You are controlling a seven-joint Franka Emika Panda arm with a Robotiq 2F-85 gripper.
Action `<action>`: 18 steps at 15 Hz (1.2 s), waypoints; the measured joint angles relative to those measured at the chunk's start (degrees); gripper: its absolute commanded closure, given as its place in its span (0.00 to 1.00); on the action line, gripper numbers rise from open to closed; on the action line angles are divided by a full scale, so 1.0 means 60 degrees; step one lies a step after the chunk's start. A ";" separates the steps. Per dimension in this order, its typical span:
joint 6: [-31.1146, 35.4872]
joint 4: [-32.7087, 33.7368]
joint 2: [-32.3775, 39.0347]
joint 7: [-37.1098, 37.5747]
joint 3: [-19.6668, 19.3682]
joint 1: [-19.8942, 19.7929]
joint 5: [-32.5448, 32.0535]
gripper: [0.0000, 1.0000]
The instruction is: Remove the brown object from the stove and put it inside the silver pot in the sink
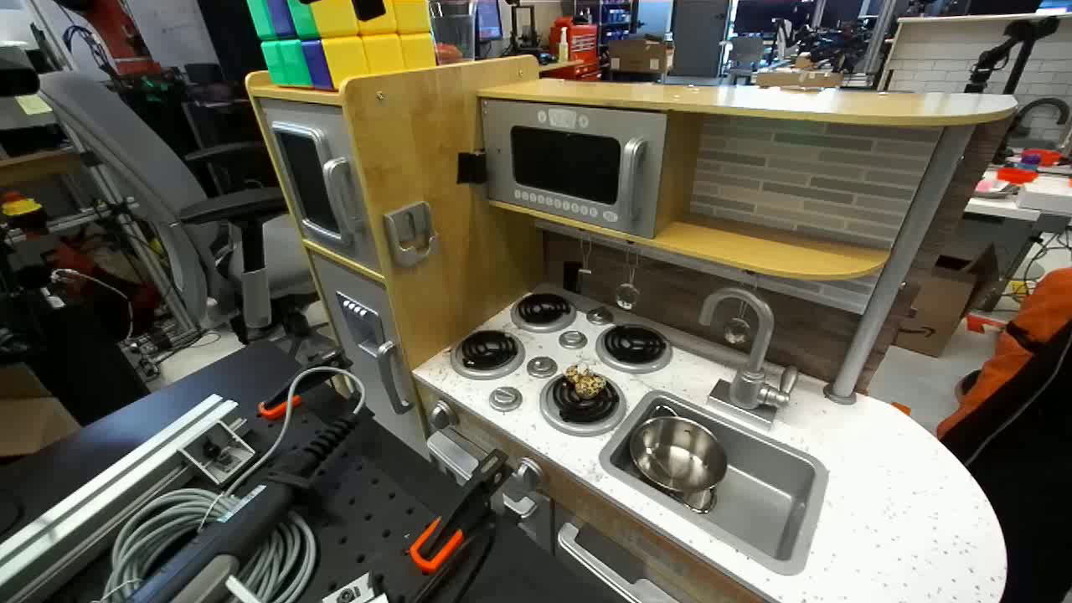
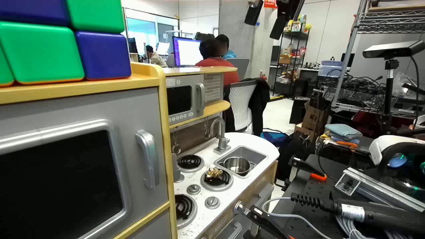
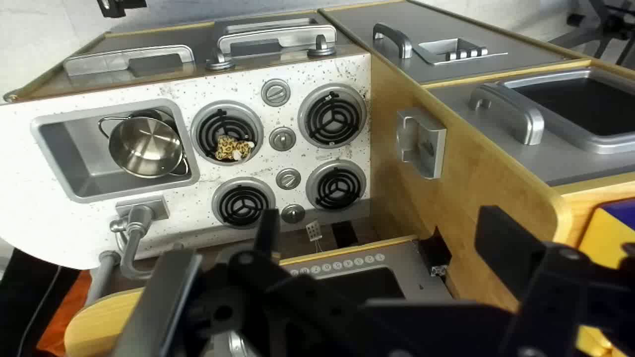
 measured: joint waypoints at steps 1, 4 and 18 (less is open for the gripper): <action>0.0000 0.0007 0.0000 0.0000 0.0000 0.0000 0.0000 0.00; 0.0000 0.0010 -0.0001 0.0000 0.0000 0.0000 0.0000 0.00; 0.2187 0.0198 0.3922 0.1765 -0.0089 -0.0933 0.0001 0.00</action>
